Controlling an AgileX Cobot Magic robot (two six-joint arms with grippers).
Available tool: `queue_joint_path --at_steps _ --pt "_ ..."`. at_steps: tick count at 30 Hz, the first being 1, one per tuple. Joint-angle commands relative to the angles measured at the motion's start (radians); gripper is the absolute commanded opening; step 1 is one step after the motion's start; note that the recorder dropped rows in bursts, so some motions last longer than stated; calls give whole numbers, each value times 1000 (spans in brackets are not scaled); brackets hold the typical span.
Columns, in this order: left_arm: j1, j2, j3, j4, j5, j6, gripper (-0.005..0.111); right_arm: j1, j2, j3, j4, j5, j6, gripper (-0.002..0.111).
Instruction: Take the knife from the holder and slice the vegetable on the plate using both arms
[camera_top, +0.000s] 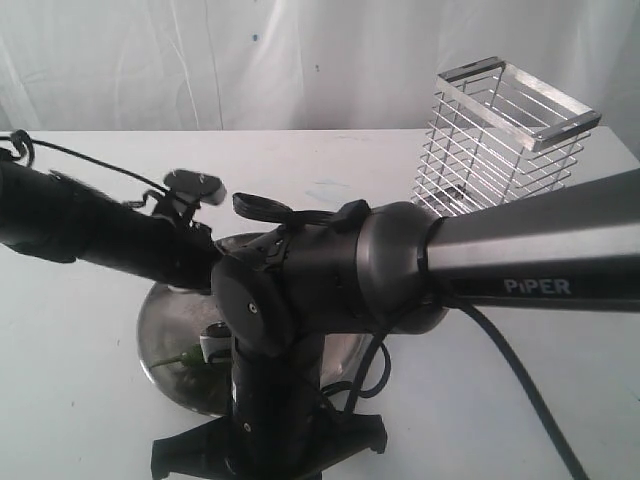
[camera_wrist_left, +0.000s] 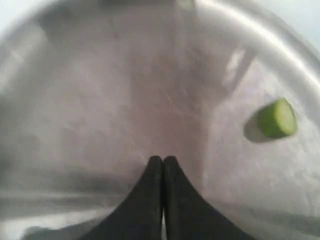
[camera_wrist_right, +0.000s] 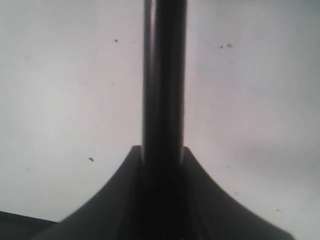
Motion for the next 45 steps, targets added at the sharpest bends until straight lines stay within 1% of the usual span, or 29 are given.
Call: queue_joint_path --at_steps 1,3,4,6,8,9,10,11,13,15,17,19,21,23,24,26,29,30,34,38,41,43,45 --pt "57 -100 -25 -3 57 26 0 -1 -3 -6 -1 -18 -27 0" --pt "82 -122 -23 20 129 55 0 -1 -3 -6 -1 -25 -27 0" --pt "92 -128 -23 67 192 56 0 -1 -3 -6 -1 -29 -27 0" --pt "96 -132 -23 205 314 56 0 -1 -3 -6 1 -31 -39 0" --pt "91 -132 -23 383 449 56 0 -1 -3 -6 5 -31 -45 0" --pt "89 -132 -23 434 498 56 0 -1 -3 -6 5 -31 -45 0" --pt "87 -132 -23 471 531 56 0 -1 -3 -6 5 -31 -45 0" --pt "87 -132 -23 477 544 56 0 -1 -3 -6 5 -31 -47 0" --pt "87 -132 -23 481 544 56 0 -1 -3 -6 5 -31 -54 0" --pt "89 -132 -23 506 540 56 3 -1 -3 -6 5 -31 -63 0" --pt "89 -132 -14 521 520 56 12 -1 -3 -6 5 -31 -73 0" --pt "89 -132 7 521 465 81 25 -1 -3 -6 5 -38 -79 0" --pt "89 -132 34 514 442 185 41 -1 -3 -6 5 -42 -82 0" --pt "89 -130 57 483 434 296 54 -1 -3 -6 5 -42 -95 0" --pt "89 -130 68 455 432 350 59 -1 -3 -6 5 -42 -97 0" --pt "89 -128 87 411 411 435 63 -1 -3 -6 5 -42 -97 0" --pt "89 -125 106 355 351 524 63 -1 -3 -6 2 -51 -99 0" --pt "89 -119 106 339 337 531 63 -1 -3 -6 2 -58 -101 0" --pt "89 -73 106 304 329 567 63 -1 -3 -6 2 -65 -103 0" --pt "89 -17 106 261 329 643 63 -1 -3 -6 2 -63 -116 0" --pt "89 12 106 261 321 654 62 -1 -3 -6 2 -63 -116 0" --pt "89 26 104 246 308 654 58 -1 -3 -6 2 -65 -116 0" --pt "89 33 104 182 282 654 45 -1 -3 -6 2 -65 -120 0"
